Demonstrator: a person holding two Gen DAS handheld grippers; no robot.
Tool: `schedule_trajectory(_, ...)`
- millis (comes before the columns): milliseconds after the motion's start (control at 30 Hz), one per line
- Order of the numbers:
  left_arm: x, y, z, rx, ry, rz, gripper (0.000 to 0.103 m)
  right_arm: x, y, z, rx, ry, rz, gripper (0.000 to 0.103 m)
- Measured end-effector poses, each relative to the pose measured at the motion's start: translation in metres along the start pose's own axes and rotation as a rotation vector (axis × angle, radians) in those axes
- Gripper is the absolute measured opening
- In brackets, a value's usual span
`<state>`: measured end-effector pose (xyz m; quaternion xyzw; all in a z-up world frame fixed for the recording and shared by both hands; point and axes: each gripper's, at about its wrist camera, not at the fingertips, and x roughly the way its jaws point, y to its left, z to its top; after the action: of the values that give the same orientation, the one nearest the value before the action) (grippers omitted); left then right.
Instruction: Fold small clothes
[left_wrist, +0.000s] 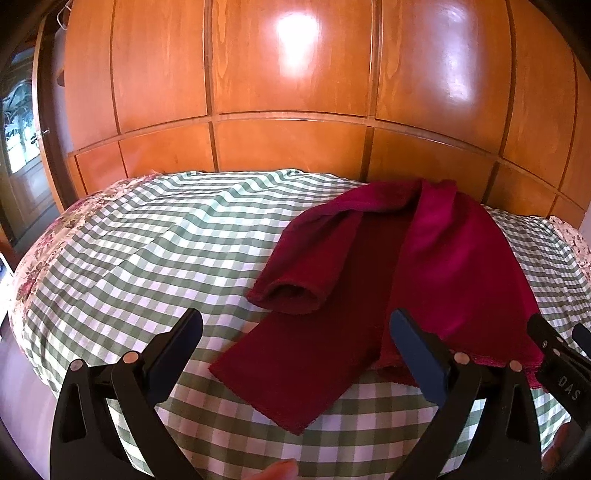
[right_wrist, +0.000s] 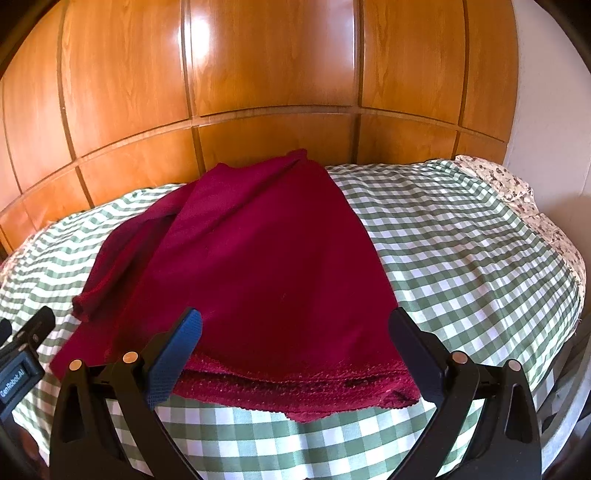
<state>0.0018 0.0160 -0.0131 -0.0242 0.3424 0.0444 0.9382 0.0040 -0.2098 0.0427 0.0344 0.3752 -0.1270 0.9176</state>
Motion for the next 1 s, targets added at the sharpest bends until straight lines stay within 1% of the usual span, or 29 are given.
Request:
schedule_trajectory(200, -0.001, 0.003, 0.001, 0.002, -0.007, 0.022, 0.100, -0.001, 0.008, 0.000, -0.023, -0.001, 0.018, 0.100)
schedule_trajectory(1000, 0.002, 0.003, 0.003, -0.008, 0.003, 0.022, 0.100, 0.004, 0.016, -0.003, -0.041, 0.024, 0.034, 0.100)
